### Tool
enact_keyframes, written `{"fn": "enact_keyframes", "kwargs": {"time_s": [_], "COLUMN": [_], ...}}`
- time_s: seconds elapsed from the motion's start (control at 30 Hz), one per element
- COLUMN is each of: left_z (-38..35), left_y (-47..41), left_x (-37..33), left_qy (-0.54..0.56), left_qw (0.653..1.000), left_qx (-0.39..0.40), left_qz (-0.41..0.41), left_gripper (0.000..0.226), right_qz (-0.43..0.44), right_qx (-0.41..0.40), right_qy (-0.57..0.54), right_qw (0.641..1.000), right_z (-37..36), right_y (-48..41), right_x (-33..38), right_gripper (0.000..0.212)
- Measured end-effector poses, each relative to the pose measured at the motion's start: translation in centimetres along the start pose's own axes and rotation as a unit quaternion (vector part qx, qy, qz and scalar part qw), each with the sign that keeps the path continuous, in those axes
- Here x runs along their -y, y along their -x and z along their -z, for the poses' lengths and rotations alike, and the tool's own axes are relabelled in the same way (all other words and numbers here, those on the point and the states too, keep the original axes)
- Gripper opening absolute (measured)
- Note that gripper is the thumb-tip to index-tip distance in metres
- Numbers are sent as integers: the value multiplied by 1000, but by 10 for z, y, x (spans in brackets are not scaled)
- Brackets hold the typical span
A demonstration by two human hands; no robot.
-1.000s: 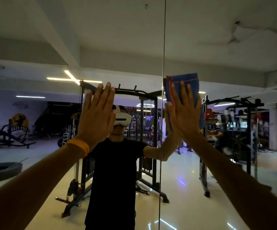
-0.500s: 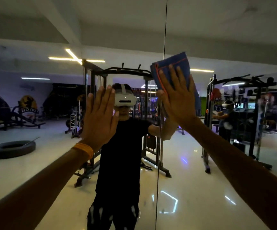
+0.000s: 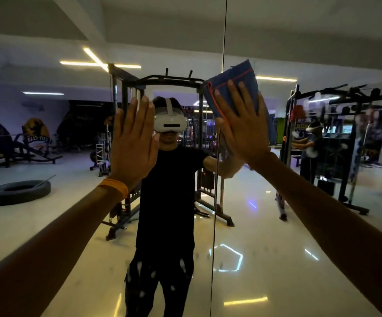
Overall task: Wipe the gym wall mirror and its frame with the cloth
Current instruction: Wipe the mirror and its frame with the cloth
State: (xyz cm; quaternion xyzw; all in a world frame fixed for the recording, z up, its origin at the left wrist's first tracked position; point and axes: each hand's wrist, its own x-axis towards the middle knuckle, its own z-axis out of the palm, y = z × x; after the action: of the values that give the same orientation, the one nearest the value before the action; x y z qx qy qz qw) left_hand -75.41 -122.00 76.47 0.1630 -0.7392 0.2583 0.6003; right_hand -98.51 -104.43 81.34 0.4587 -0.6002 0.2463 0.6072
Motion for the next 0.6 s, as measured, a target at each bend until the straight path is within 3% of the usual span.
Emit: {"fn": "enact_keyframes", "kwargs": {"time_s": [0.07,0.2,0.3,0.37,0.5,0.6], "left_z": [0,0,0,0,0,3], "left_y": [1,7,8,8,7,4], "left_x": [-1,-4,-4,-4,-5,-7], "left_qy": [-4,-16,-12,-9,-5,11], "left_qw": [1000,1000,1000,1000,1000,1000], "left_qx": [-1,9,1,-1,2,-8], "left_qz": [0,9,3,7,11,7], "left_gripper": [64,64,64,64,64,64], "right_qz": [-2,191,251,209,-16,14], "right_qx": [-11,51,61,41,12,7], "right_qy": [-15,-10,-6,-6,0,-8], "right_qw": [1000,980,966,977,1000,1000], "right_z": [-4,-12,-10,-4,9,-4], "right_y": [23,125,110,65,-7,26], "right_x": [20,58,34,12,-8,22], "right_gripper": [57,62,62,61,61,59]}}
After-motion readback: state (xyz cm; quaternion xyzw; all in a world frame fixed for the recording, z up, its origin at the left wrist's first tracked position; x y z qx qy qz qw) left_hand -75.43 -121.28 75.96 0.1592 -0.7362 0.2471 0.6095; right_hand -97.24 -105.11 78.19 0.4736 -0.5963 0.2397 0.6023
